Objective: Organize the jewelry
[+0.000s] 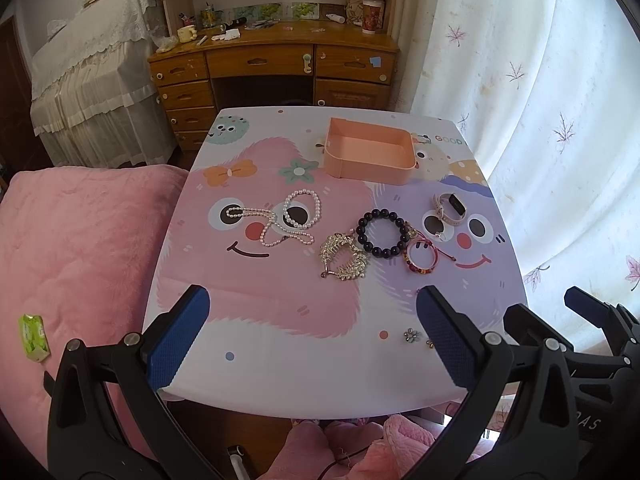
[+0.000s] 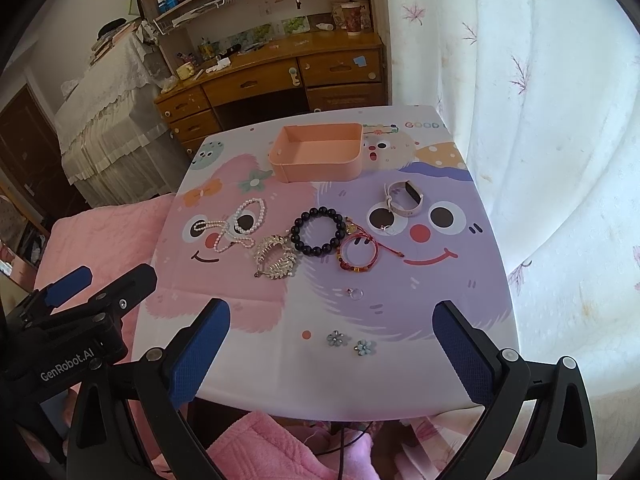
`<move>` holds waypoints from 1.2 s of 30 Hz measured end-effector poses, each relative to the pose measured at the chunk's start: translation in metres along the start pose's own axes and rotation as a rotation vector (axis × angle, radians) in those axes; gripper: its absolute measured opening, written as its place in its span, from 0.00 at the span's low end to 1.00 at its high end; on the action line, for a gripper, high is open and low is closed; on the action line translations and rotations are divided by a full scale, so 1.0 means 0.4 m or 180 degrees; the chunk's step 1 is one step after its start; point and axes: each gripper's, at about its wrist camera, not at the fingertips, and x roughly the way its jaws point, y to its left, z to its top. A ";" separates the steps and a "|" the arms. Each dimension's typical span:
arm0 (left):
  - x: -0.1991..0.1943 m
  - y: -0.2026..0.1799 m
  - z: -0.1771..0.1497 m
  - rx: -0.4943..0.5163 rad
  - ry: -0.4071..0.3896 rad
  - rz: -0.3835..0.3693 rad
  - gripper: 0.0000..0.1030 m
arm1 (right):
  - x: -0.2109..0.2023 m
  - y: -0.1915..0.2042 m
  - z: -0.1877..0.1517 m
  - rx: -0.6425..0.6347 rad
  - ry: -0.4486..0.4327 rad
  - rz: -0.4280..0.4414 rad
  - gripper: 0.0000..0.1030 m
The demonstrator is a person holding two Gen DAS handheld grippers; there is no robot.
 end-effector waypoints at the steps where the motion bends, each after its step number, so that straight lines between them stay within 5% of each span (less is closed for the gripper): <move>1: 0.000 -0.002 0.000 -0.0003 -0.0001 -0.0003 1.00 | -0.002 0.000 0.003 0.0001 -0.0004 -0.0003 1.00; 22: 0.010 0.079 -0.019 -0.0208 0.0095 -0.0119 1.00 | -0.022 -0.027 0.002 0.0125 -0.0168 -0.0060 1.00; 36: 0.115 0.129 -0.051 0.0031 0.0561 -0.0594 0.99 | 0.034 0.003 -0.108 -0.0139 -0.0270 -0.0291 1.00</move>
